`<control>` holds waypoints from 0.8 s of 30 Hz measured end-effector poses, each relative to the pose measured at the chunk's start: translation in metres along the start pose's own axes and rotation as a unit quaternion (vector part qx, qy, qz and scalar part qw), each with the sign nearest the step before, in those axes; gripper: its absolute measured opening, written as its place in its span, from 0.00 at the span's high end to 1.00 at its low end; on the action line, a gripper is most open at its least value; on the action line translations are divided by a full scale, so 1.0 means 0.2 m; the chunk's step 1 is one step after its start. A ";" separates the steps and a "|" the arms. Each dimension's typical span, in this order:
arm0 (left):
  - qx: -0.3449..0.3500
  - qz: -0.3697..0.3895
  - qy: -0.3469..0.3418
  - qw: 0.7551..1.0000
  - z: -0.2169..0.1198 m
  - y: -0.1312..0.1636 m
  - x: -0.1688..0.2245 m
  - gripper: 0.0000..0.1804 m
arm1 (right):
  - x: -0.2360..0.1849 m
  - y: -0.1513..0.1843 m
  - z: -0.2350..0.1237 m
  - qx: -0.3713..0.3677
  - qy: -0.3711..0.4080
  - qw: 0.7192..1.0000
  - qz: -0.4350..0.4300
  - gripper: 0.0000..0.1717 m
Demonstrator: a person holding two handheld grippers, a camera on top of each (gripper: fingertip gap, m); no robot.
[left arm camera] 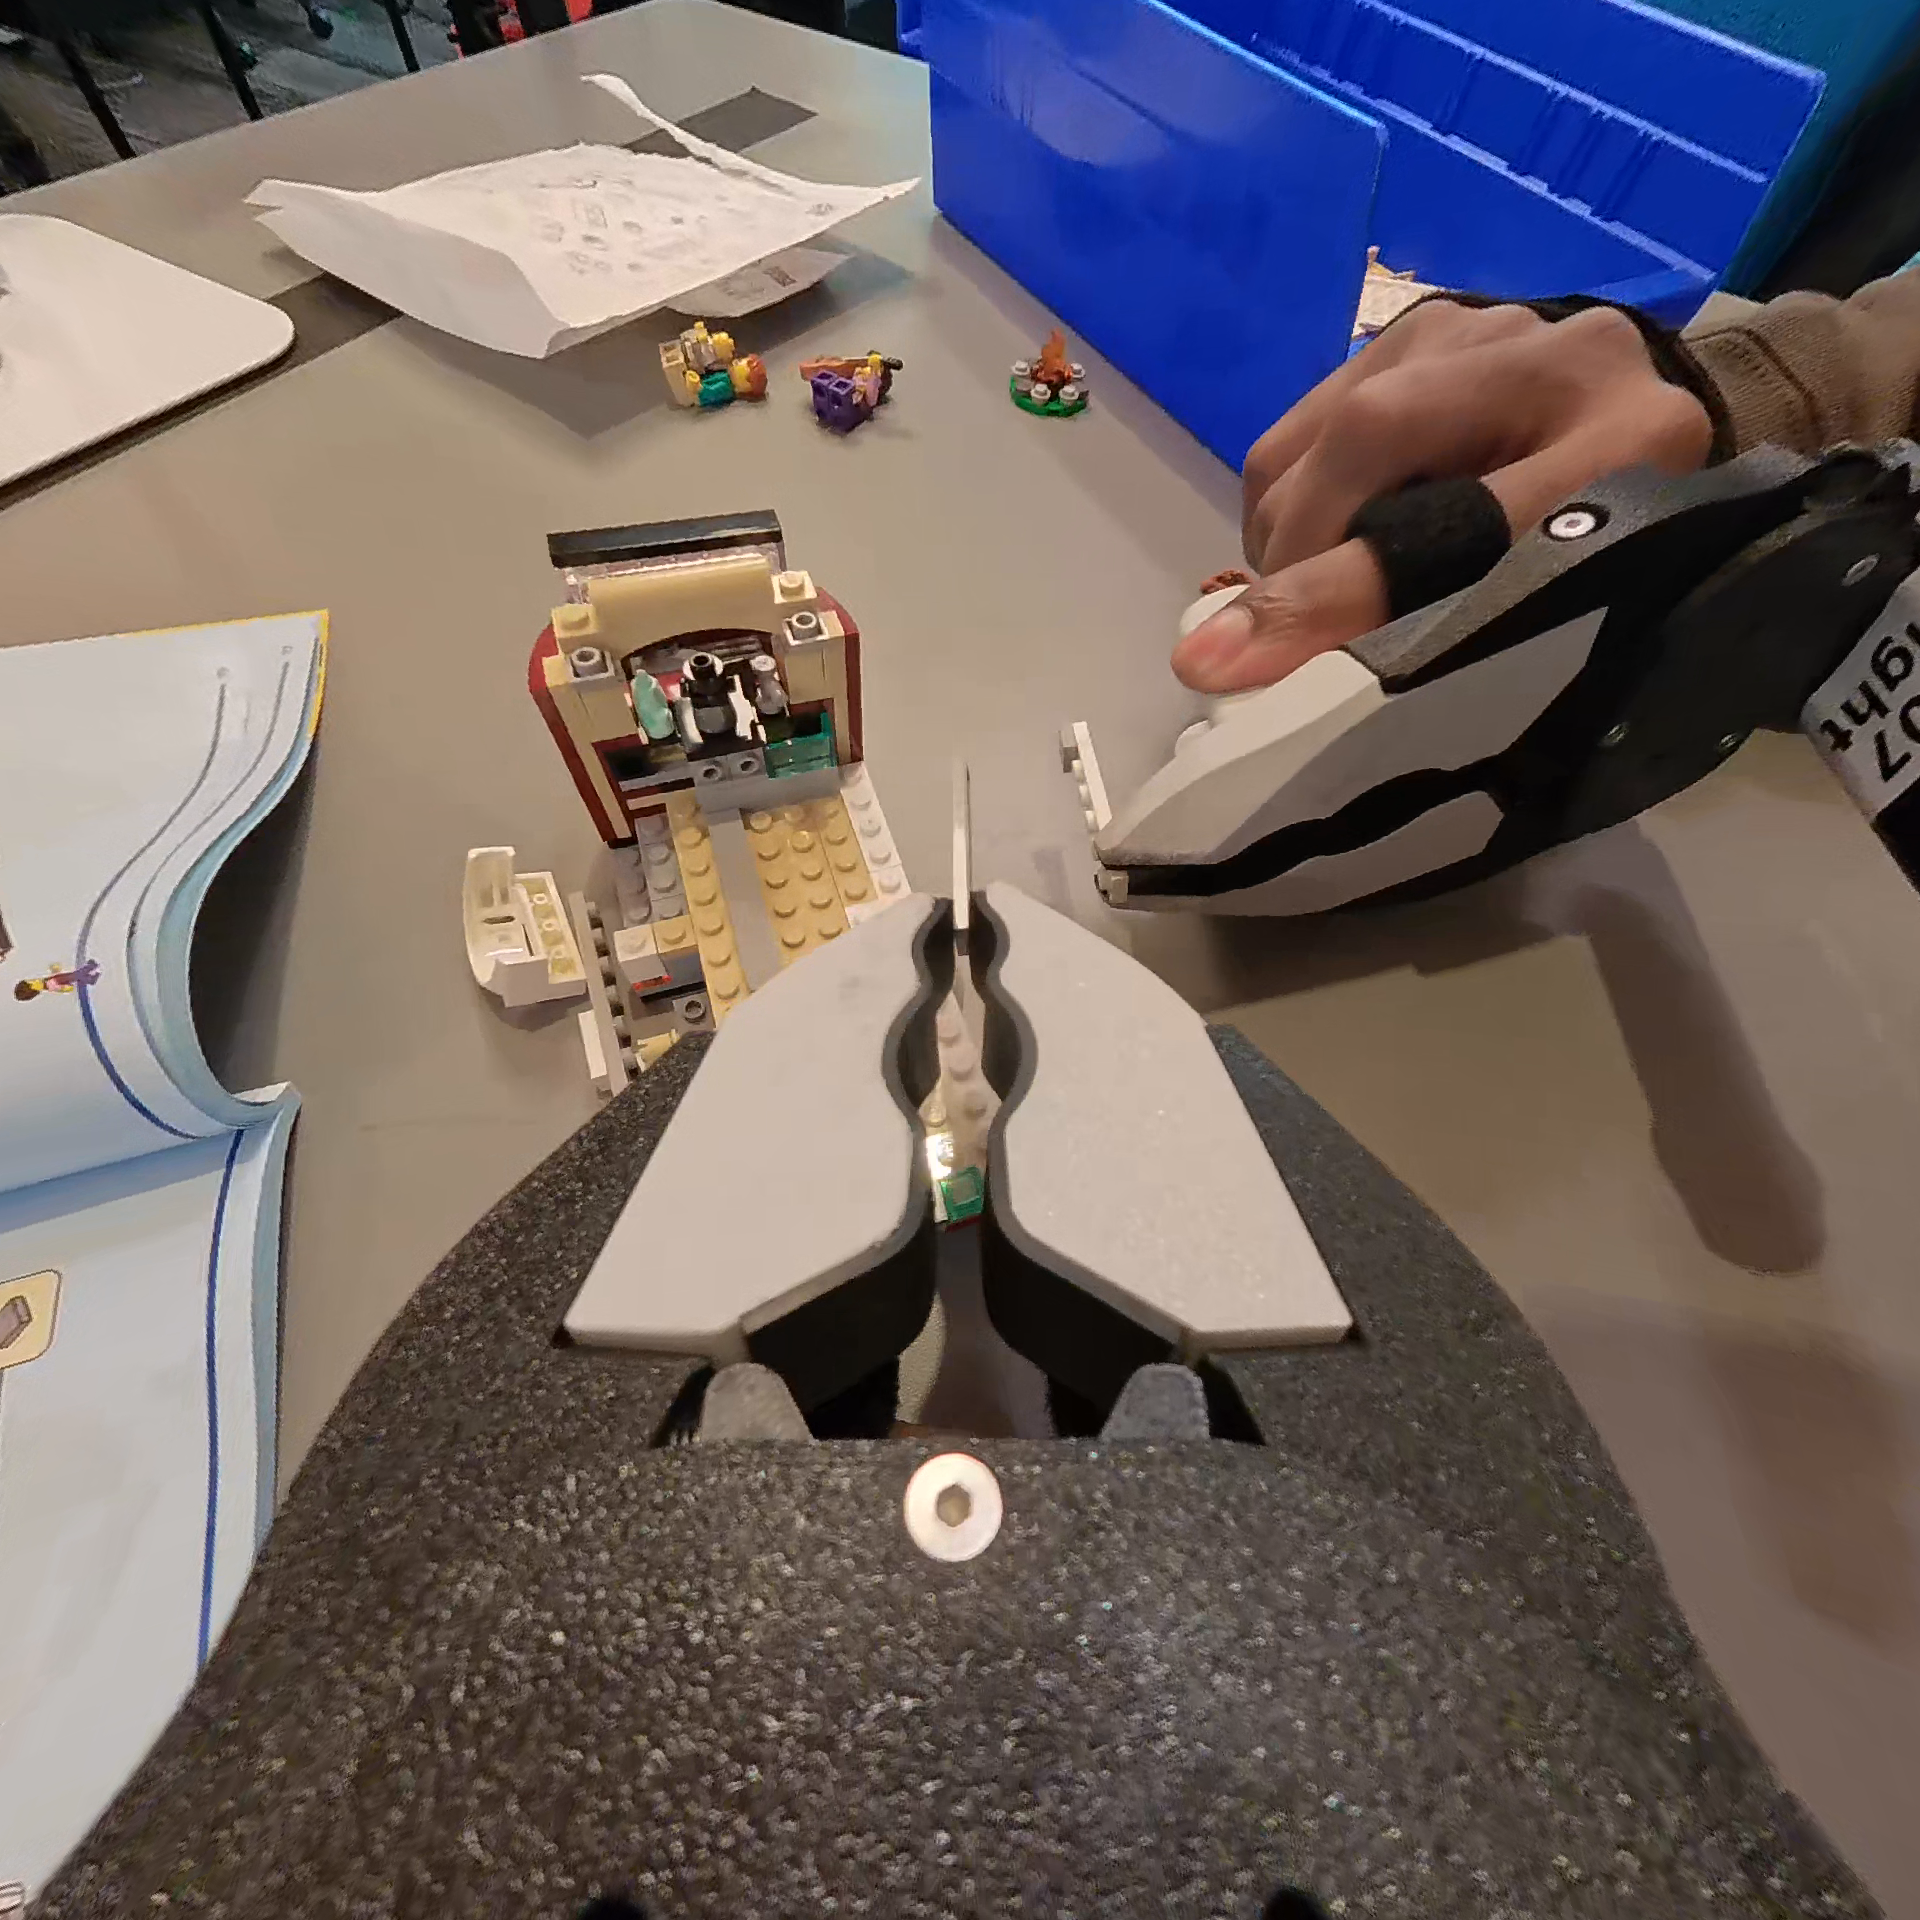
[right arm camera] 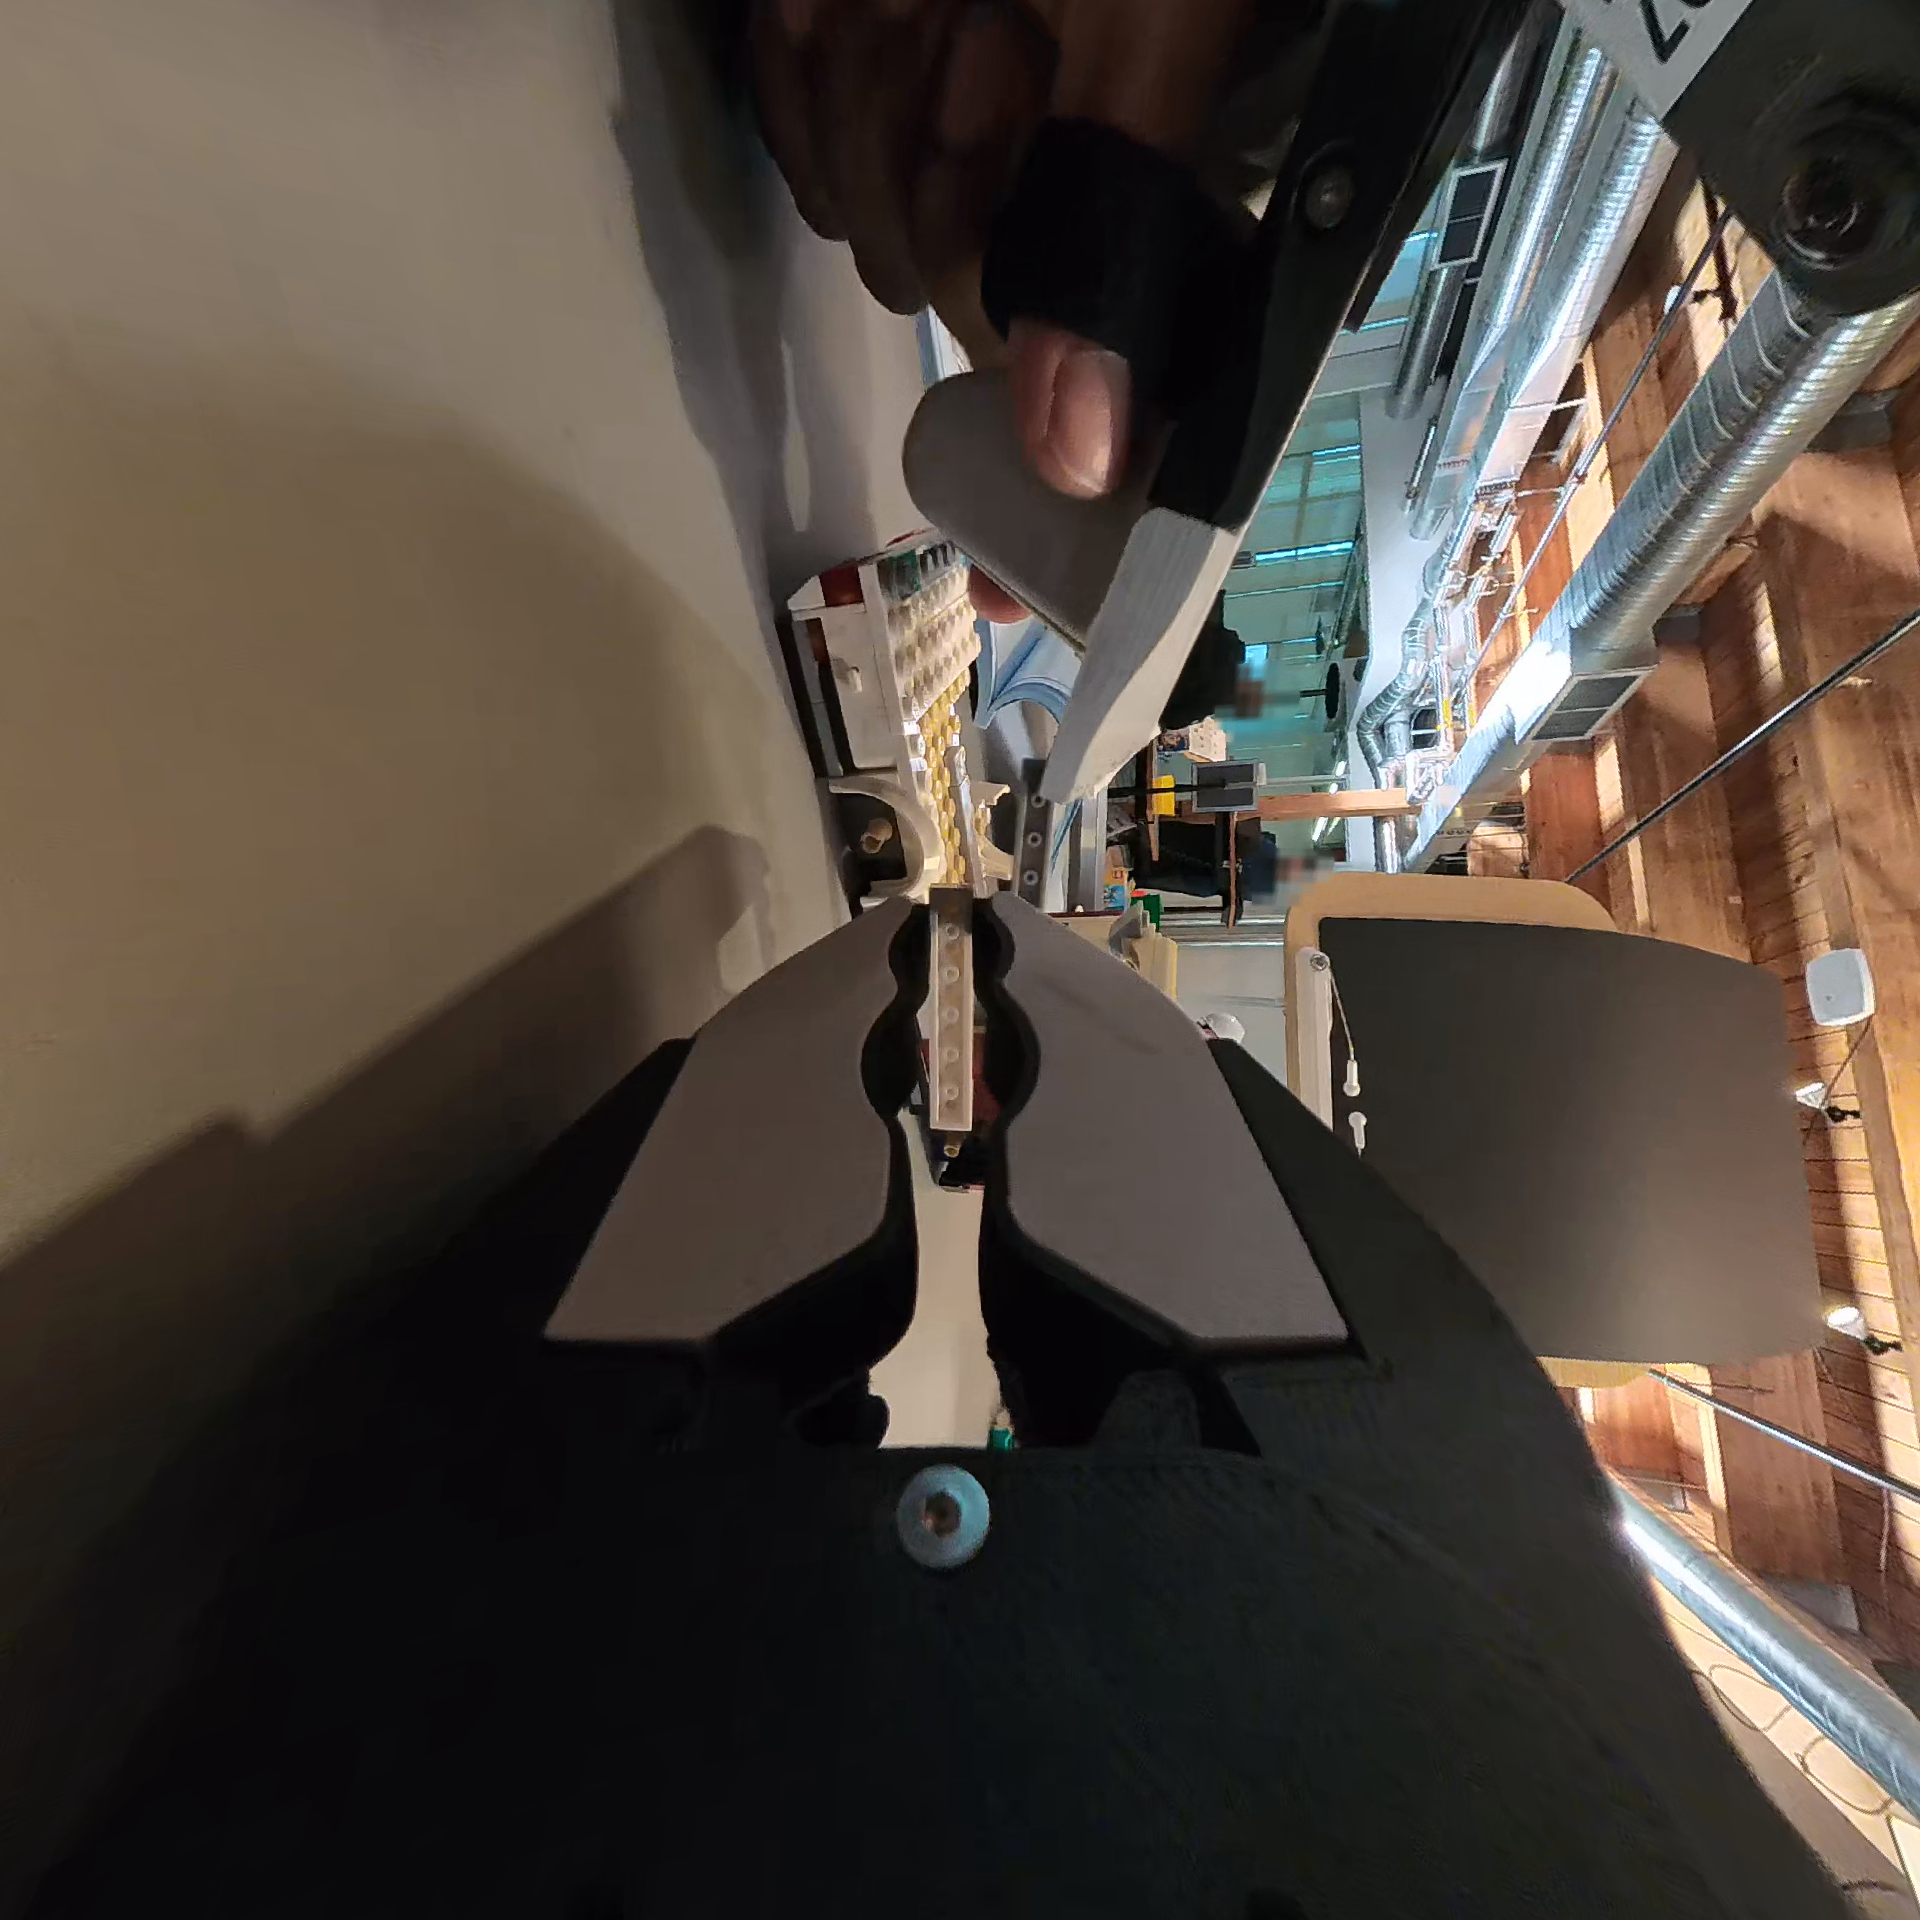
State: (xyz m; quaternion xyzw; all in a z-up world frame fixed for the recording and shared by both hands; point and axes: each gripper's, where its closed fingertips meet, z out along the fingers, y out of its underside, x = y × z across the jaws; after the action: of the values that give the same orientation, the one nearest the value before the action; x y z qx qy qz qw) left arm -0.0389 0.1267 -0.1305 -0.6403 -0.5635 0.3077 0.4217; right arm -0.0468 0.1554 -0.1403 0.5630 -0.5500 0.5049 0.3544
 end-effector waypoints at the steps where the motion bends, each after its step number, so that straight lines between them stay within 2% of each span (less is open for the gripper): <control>1: -0.002 0.004 -0.001 1.000 0.00 0.00 0.00 0.98 | 0.00 0.00 0.00 0.000 -0.003 1.000 0.000 0.96; 15: 0.012 0.041 -0.014 0.999 -0.01 -0.03 0.01 0.98 | -0.01 0.04 0.03 -0.018 -0.015 0.999 0.026 0.94; 24: 0.020 0.076 0.021 0.997 0.00 -0.04 0.10 0.98 | 0.06 0.08 0.01 -0.064 0.029 0.997 0.009 0.82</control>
State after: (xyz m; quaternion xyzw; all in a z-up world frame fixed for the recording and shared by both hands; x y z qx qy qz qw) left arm -0.0391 0.1462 -0.1207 -0.6791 -0.4983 0.3366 0.4210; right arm -0.0639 0.1479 -0.1321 0.5189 -0.5757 0.4884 0.4010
